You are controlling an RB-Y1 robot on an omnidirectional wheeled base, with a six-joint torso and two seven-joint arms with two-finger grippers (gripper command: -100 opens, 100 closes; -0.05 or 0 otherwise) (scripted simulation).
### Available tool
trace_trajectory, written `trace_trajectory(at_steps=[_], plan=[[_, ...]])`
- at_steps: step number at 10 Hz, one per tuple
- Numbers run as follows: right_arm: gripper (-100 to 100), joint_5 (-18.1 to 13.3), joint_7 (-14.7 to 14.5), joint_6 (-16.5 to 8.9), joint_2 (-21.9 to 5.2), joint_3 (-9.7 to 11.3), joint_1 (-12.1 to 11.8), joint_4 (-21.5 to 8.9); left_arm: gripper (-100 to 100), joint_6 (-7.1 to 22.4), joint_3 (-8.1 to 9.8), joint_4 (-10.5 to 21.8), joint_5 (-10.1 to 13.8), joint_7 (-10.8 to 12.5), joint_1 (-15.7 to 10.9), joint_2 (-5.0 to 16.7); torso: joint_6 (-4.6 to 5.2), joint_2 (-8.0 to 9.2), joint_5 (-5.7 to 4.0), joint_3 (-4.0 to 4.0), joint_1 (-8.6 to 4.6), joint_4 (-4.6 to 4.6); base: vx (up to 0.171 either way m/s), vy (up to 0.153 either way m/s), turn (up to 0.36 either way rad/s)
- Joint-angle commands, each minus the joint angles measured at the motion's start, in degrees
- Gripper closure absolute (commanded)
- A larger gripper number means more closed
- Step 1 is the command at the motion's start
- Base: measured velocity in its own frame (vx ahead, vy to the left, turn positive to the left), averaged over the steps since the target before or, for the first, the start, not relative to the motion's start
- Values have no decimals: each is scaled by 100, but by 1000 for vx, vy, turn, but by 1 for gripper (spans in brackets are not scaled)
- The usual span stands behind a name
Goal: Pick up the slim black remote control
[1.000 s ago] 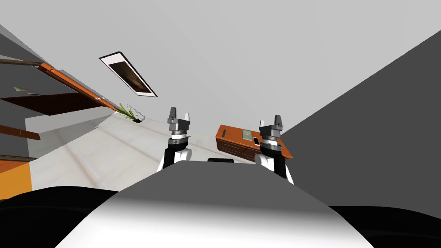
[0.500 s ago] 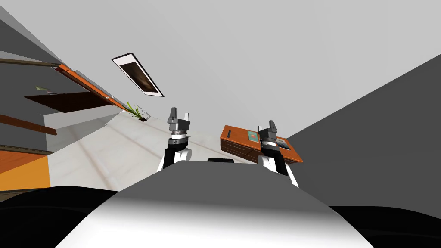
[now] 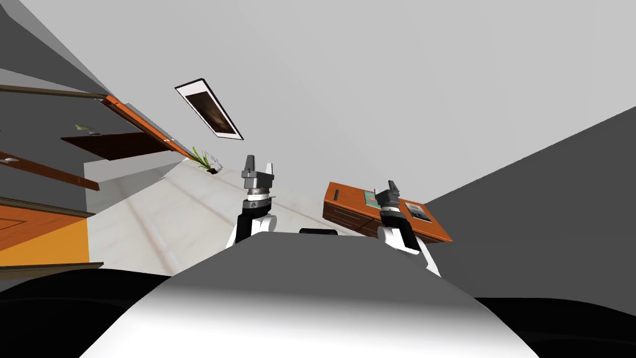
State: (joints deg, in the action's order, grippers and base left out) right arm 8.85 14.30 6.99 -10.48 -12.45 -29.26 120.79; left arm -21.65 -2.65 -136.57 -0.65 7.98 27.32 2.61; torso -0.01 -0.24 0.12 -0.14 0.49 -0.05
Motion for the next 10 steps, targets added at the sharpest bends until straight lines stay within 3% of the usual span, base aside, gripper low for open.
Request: trace_trajectory(at_steps=[1,2,3,4,5,6,8,9,10], plan=[[-100,45,129,-228,-83,-102,67,-217,0,0,0,0,0,0,0,0,0,0,0,0,0,0,61,133,21],[-100,106,290,-404,-174,-225,110,-448,0,0,0,0,0,0,0,0,1,3,0,1,-1,0,64,142,44],[-100,106,290,-486,-174,-225,110,-461,0,0,0,0,0,0,0,0,0,2,1,1,2,0,50,104,19],[-100,175,454,-733,-266,-346,161,-701,0,0,0,0,0,0,0,0,1,7,-1,3,-9,1,66,94,46],[-100,175,454,-759,-266,-346,161,-720,0,0,0,0,0,0,0,0,2,5,-3,3,-14,1,55,80,14],[-100,250,621,-994,-357,-464,218,-913,0,0,1,0,0,0,0,1,1,6,-3,3,-19,1,73,111,40],[-100,250,621,-1042,-357,-464,218,-996,0,0,0,0,0,0,0,0,1,2,-1,1,-11,0,46,76,8],[-100,332,789,-1336,-447,-577,282,-1183,0,0,1,0,0,0,0,1,2,15,-5,8,-29,3,36,77,40],[-100,332,789,-1336,-447,-577,282,-1286,0,0,1,0,0,0,0,1,1,14,-5,8,-23,3,54,76,18]])
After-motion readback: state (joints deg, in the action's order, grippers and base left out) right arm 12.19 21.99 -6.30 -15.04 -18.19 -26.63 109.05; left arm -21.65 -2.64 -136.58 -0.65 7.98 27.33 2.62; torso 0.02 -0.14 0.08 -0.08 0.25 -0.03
